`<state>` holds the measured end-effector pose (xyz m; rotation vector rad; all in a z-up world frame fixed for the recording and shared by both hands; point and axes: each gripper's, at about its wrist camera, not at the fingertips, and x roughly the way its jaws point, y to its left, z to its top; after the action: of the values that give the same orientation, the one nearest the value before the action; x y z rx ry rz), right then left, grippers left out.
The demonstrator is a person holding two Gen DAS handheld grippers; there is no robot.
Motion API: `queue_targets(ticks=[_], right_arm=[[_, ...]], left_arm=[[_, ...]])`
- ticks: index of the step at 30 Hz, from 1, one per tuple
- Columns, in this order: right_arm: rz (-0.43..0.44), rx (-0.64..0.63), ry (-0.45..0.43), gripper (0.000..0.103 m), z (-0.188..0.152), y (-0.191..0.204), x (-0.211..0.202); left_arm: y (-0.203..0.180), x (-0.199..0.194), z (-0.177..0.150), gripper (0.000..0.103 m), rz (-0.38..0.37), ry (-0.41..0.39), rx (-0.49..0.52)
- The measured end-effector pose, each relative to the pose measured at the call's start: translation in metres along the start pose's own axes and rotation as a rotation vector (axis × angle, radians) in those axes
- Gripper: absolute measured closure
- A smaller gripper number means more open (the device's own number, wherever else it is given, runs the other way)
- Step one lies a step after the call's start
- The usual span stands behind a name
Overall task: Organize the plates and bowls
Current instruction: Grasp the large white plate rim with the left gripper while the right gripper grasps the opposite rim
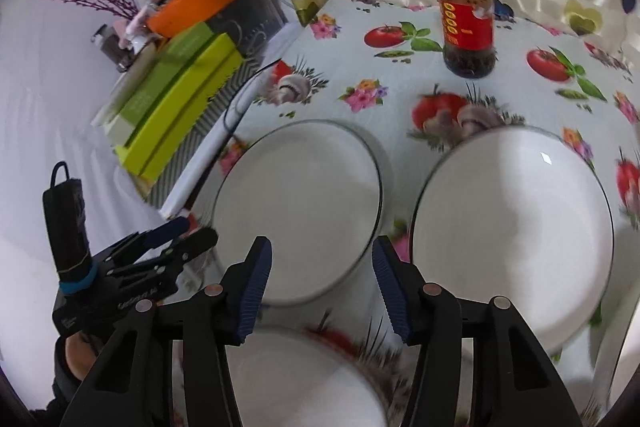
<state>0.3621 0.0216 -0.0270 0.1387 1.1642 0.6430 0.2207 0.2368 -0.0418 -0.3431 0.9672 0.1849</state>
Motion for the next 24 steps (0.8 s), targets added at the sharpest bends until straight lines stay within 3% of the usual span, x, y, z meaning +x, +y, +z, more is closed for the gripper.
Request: queue_targets(ticks=[6,13,17,24], right_arm=[[-0.053,-0.023,0.043,0.051,0.030,-0.011,0.033],[-0.084,-0.047,0.099,0.051,0.040,-0.020,0.060],[-0.066,-0.056,0.131,0.072,0.043,-0.022,0.072],[-0.078,-0.076,0.156,0.086,0.047,-0.023,0.084]], left_arm=[[0.013,0.022,0.007,0.045,-0.016,0.049,-0.032],[0.008,0.034,0.009,0.054,-0.038,0.066,-0.019],[0.004,0.037,0.011,0.071,-0.055,0.077,-0.012],[-0.002,0.040,0.014,0.075,-0.060,0.082,-0.004]])
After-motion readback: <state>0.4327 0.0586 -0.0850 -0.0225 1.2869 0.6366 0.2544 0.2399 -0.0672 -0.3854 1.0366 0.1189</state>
